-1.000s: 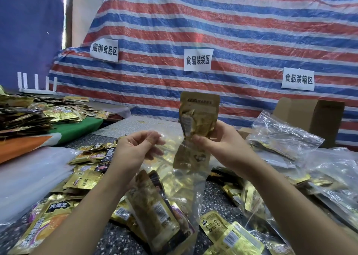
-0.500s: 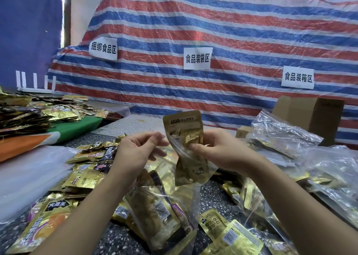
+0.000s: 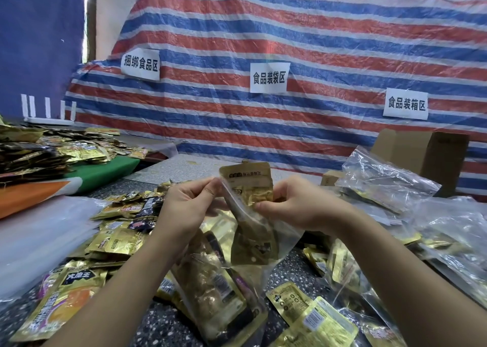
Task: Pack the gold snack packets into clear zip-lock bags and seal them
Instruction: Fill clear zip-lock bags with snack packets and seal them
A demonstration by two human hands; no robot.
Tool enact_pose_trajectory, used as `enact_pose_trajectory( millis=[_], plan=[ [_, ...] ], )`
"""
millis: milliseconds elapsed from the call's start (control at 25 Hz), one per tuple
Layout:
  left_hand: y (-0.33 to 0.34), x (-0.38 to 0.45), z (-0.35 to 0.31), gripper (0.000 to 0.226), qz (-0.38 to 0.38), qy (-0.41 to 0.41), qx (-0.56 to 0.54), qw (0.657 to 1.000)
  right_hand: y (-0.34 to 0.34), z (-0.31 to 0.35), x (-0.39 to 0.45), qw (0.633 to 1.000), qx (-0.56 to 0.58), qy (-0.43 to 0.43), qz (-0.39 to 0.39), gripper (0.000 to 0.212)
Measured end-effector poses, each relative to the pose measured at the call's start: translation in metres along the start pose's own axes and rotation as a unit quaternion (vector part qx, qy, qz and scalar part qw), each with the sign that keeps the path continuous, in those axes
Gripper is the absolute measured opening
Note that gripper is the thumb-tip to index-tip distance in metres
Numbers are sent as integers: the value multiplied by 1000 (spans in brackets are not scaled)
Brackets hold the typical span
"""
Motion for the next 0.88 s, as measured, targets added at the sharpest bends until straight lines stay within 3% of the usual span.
enact_pose_trajectory(
  millis=[160,440,600,680,880],
  plan=[
    [1,-1,1,19,-1,6,10,1000,3,5,-1,992,-113,-32,40,36],
    [8,-3,2,20,21,14,20,999,7,15,-2,975,-176,-45,124,22],
    [11,-4,0,21,17,47,61,997,15,16,4,956,-253,-64,133,31],
    [11,-5,-2,23,14,49,75,996,17,14,6,960,-241,-64,128,34],
    [15,-3,-20,34,0,44,65,997,-4,13,1,994,-79,-64,45,52]
  ],
)
Point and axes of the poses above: each hand's wrist, its own x-axis towards the middle knuckle, its own y-axis out of the palm, z = x × y, the point moved 5 cm from there along x, towards the middle knuckle, and after that the axes turned 7 degrees about -z, right-handed, at the moved point
